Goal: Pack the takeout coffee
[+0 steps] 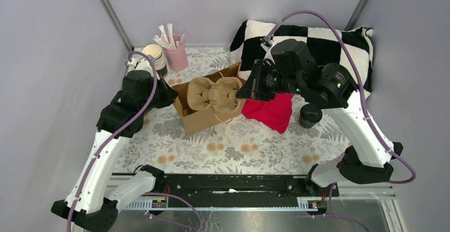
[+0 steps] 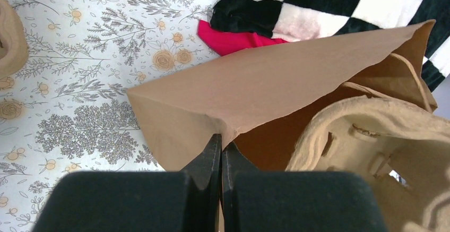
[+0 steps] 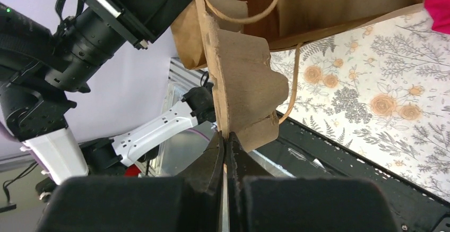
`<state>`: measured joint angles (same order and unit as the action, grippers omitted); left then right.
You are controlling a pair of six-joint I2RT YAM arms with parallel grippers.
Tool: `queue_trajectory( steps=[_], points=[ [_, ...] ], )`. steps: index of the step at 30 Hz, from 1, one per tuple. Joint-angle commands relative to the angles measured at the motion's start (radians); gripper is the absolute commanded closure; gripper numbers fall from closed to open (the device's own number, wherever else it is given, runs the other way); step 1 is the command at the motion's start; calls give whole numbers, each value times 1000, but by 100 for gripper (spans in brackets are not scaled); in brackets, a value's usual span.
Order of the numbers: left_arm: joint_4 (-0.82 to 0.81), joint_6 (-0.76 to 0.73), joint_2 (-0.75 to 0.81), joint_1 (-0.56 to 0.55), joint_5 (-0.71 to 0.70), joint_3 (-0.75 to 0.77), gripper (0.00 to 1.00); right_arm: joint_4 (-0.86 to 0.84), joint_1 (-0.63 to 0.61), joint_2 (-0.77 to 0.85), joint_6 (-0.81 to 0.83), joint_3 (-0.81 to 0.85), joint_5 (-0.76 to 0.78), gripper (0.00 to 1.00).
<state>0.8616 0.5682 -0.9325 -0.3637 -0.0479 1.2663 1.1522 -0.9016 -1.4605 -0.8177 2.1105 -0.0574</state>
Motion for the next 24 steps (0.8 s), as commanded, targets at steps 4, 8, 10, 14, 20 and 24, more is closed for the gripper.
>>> queue_trajectory(
  steps=[4, 8, 10, 14, 20, 24],
  points=[
    [-61, -9, 26, -4, 11, -7, 100, 44, 6, -58, 79, 46, -69, 100],
    [-66, -14, 32, -6, 17, -5, 100, 211, 6, -134, 214, 112, 14, 100],
    [-73, -13, 35, -6, 27, -9, 100, 250, 6, -132, 248, 116, 49, 100],
    [-86, -12, 37, -7, 43, -22, 100, 318, 6, -123, 255, 140, 109, 100],
    [-98, -2, 45, -11, 43, -55, 100, 316, 6, -111, 235, 201, 145, 100],
    [-112, 2, 64, -12, 43, -84, 100, 298, 6, -124, 258, 252, 225, 100]
  ],
)
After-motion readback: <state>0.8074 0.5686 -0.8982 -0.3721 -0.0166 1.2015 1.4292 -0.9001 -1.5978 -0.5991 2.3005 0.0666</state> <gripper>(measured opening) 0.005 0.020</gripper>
